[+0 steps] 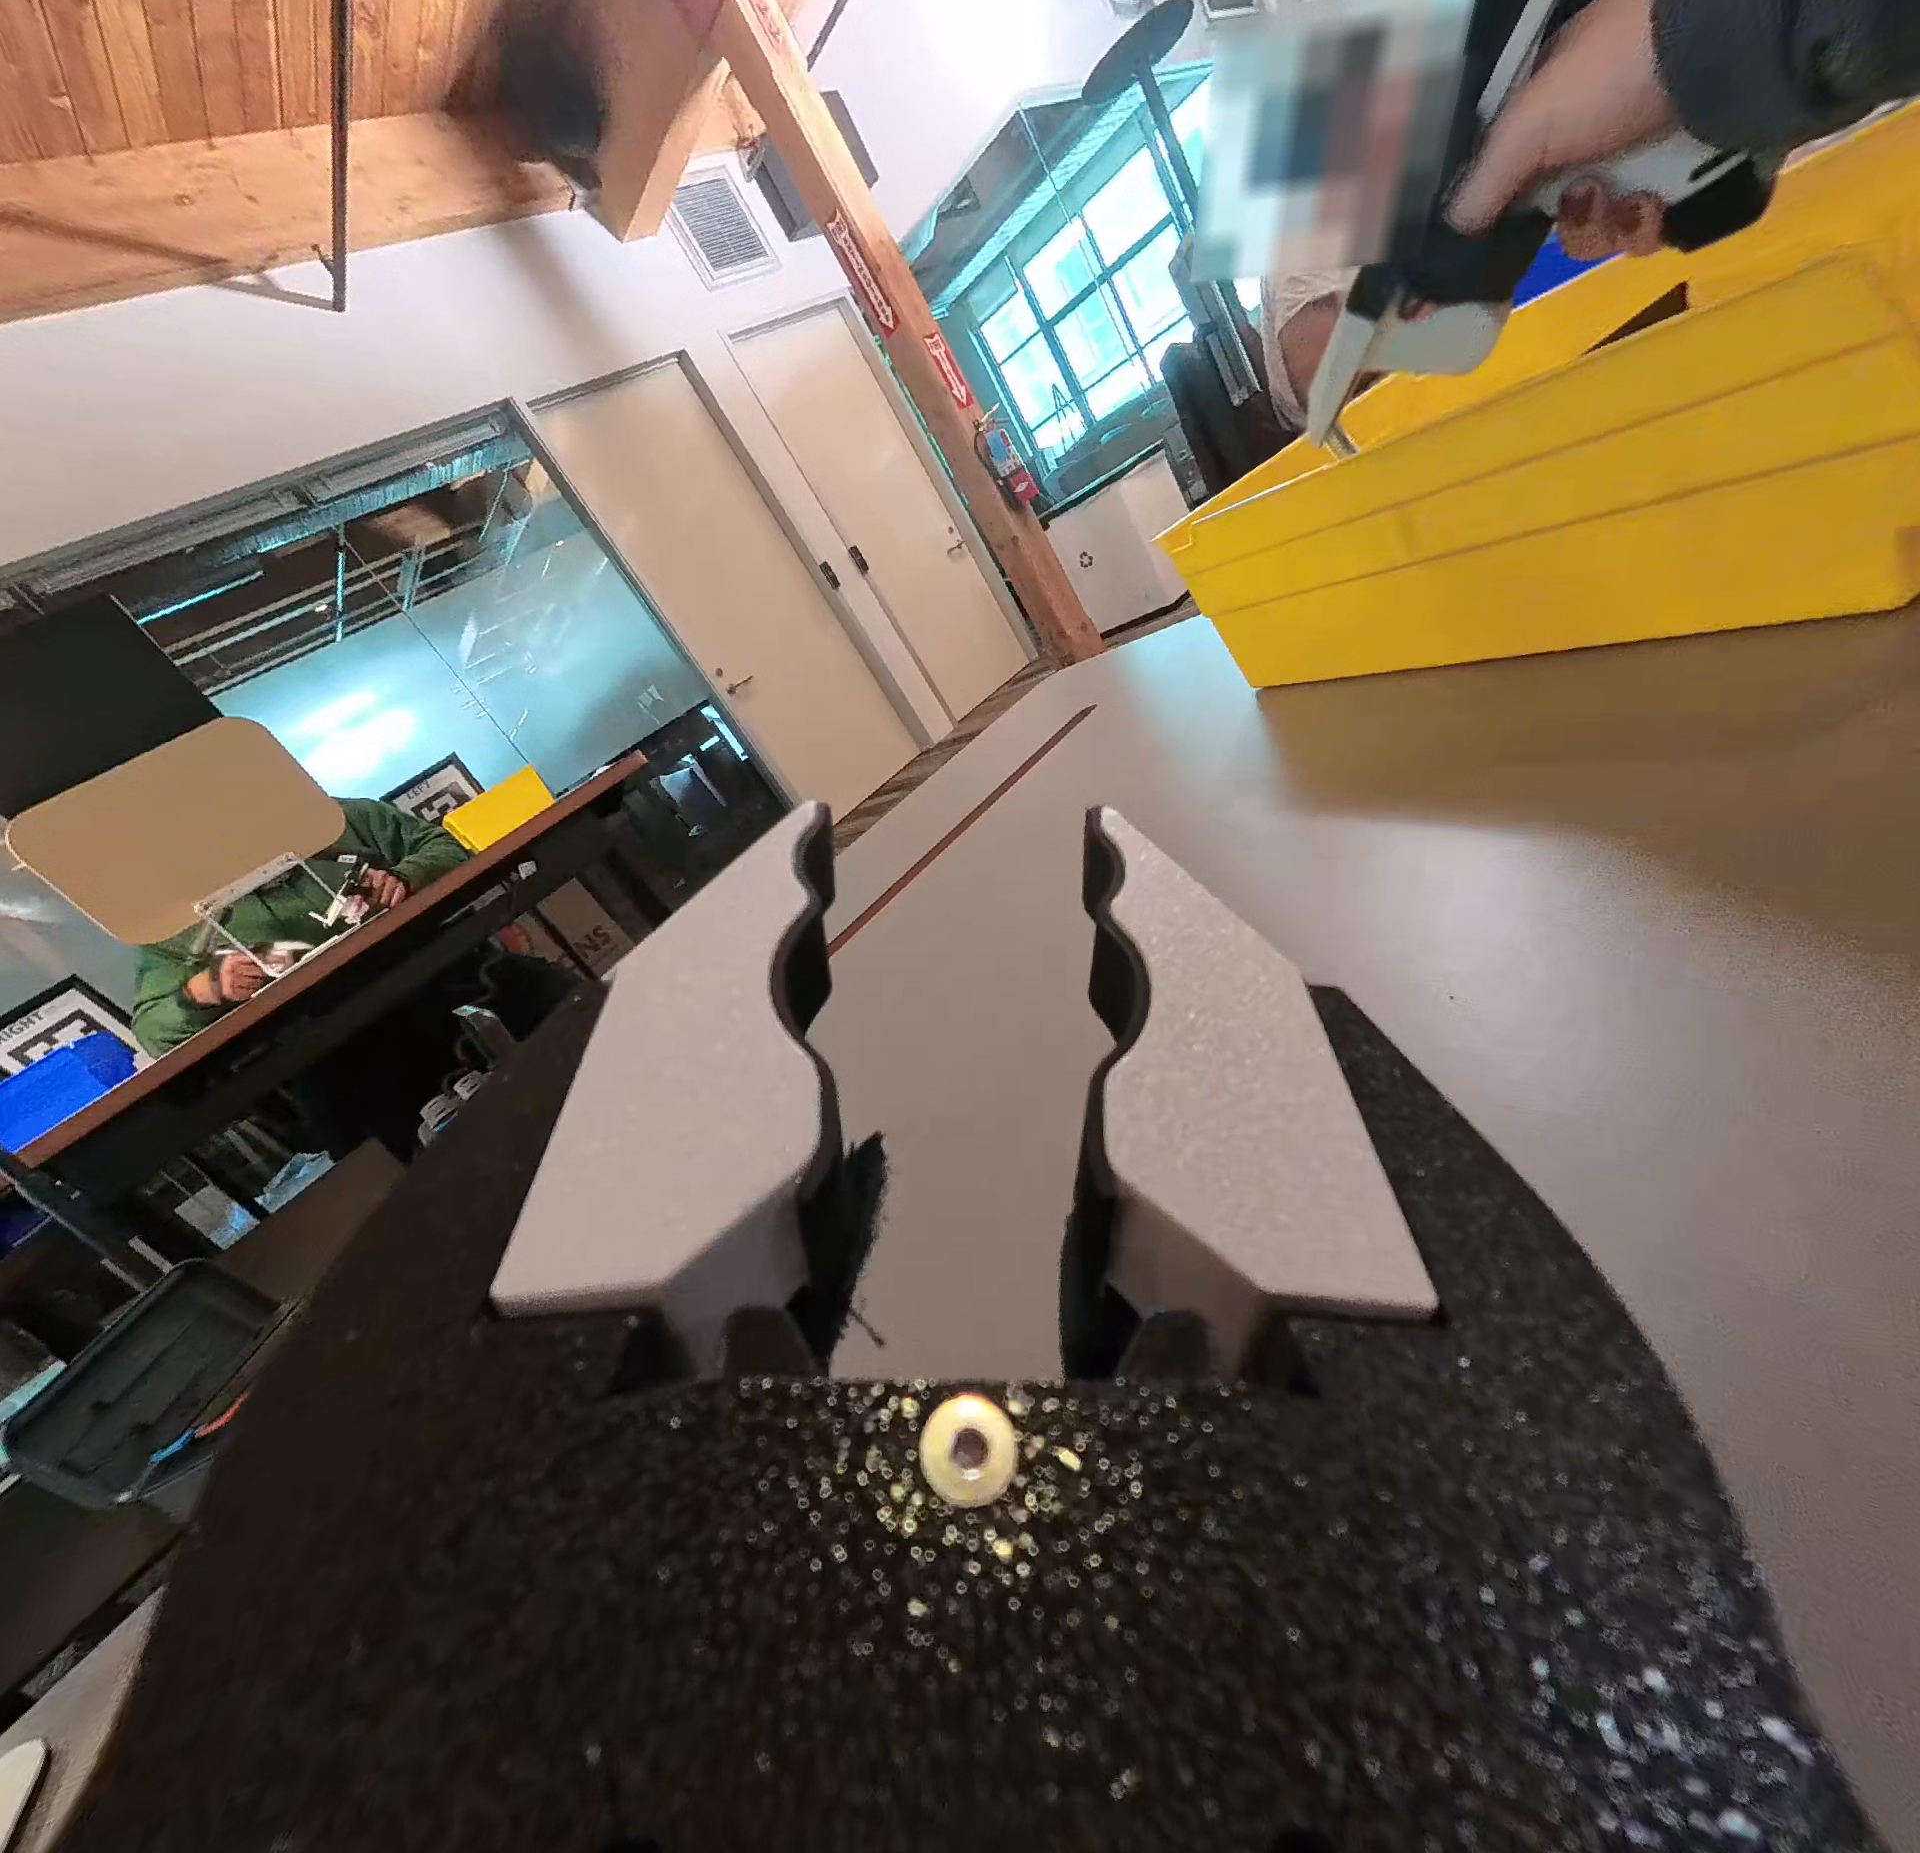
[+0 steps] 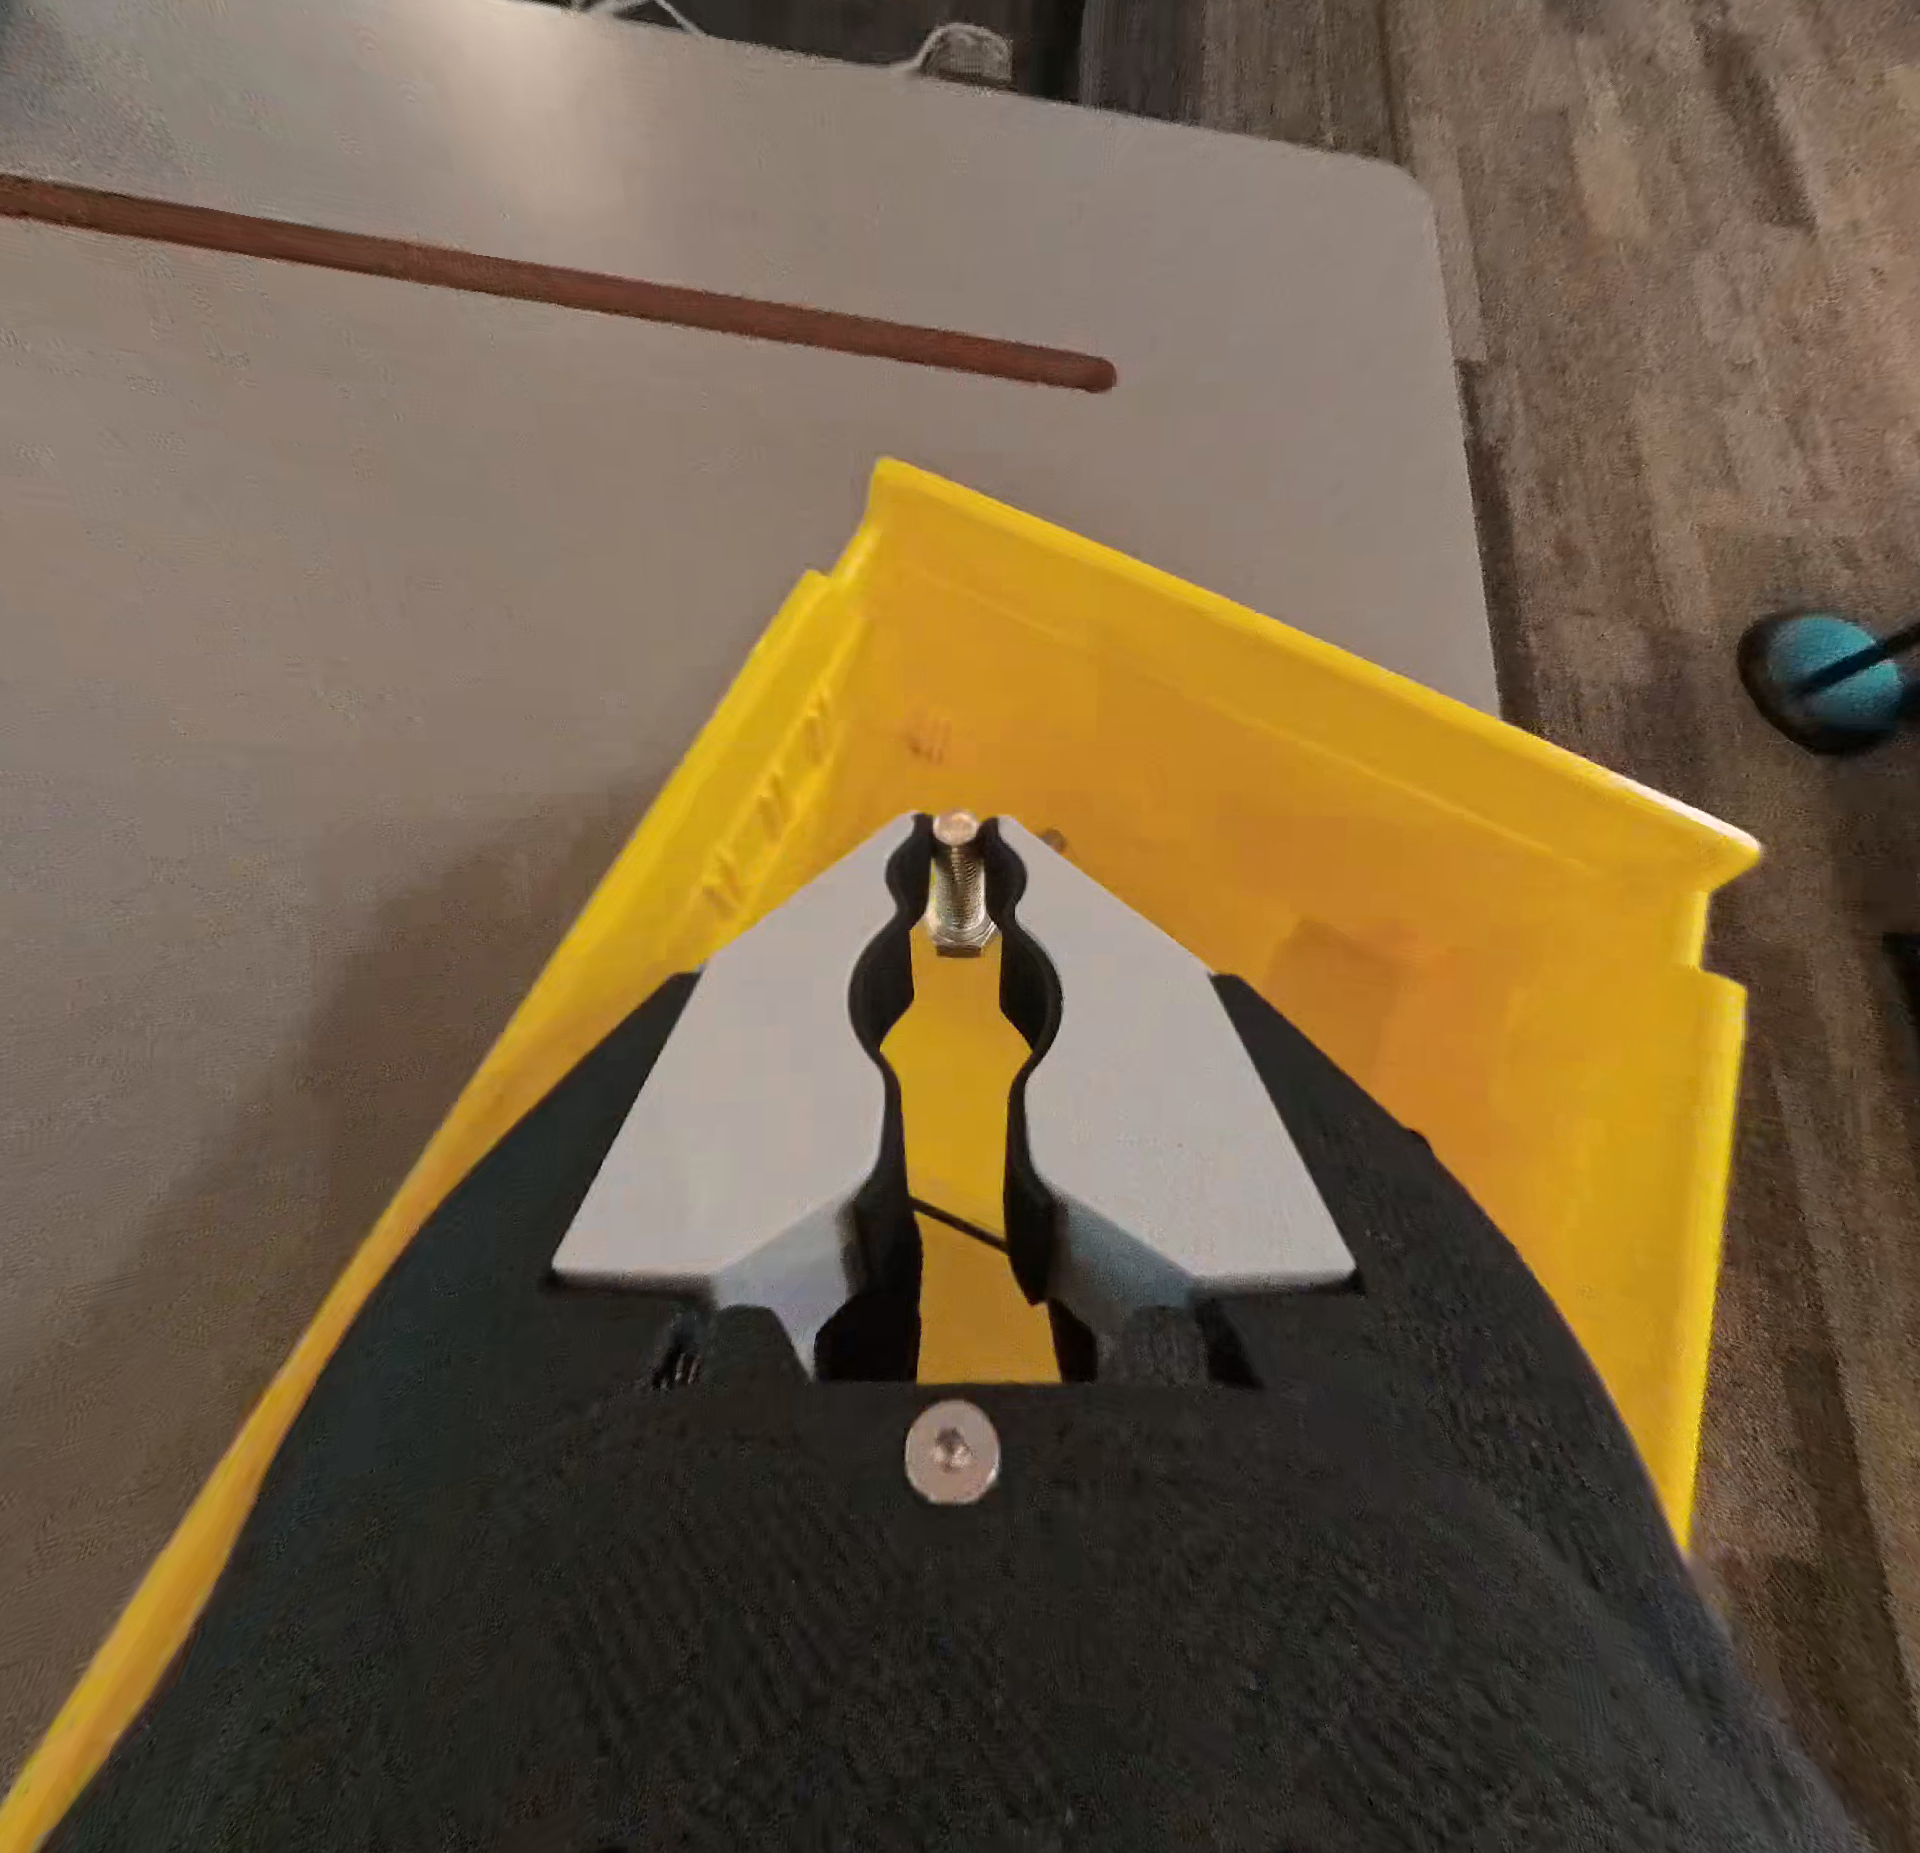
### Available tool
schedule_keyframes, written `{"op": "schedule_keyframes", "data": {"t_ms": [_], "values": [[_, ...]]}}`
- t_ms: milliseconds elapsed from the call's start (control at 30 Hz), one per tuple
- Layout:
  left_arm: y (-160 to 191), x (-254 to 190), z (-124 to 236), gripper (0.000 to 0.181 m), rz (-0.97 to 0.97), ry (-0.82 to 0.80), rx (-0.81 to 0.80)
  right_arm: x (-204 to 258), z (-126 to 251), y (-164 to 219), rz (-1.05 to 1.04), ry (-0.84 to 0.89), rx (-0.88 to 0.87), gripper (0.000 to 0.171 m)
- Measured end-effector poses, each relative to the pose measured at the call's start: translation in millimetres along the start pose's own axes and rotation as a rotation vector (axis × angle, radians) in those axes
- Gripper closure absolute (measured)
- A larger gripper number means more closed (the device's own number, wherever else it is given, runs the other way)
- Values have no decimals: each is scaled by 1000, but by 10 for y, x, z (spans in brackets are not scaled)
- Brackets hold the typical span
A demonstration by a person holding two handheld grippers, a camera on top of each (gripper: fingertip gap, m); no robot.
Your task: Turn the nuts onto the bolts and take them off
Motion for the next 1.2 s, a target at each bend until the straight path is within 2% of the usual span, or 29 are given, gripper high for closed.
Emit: {"op": "schedule_keyframes", "data": {"t_ms": [267,533,633,700,833,900,1033,1200], "values": [[70,-55,-47,141,-6,56,58,-176,-183,176,13,18,139,163],[79,-69,-49,144,-4,74,64,-146,-114,115,50,27,141,157],[74,-75,-44,148,-11,74,61,1,50,5,89,30,8,156],[72,-70,-41,151,-13,68,61,231,247,-93,157,29,-154,157],[76,-79,-42,158,-12,75,68,1077,707,-134,297,-106,-524,160],[87,-99,-44,164,-18,95,76,1497,796,-32,314,-126,-618,163],[99,-114,-39,171,-24,111,85,2158,496,289,419,-112,-721,168],[104,-74,-7,173,-6,91,81,2459,116,645,463,-143,-816,171]]}}
Point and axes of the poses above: each gripper's, where its closed fingertips meet, z back along the fingers, y out of its underside, x = y × z across the jaws, the point moved 8 cm from there along z, back along the fingers, and after that the axes turned 5 degrees about -z, right-handed, at the moved point
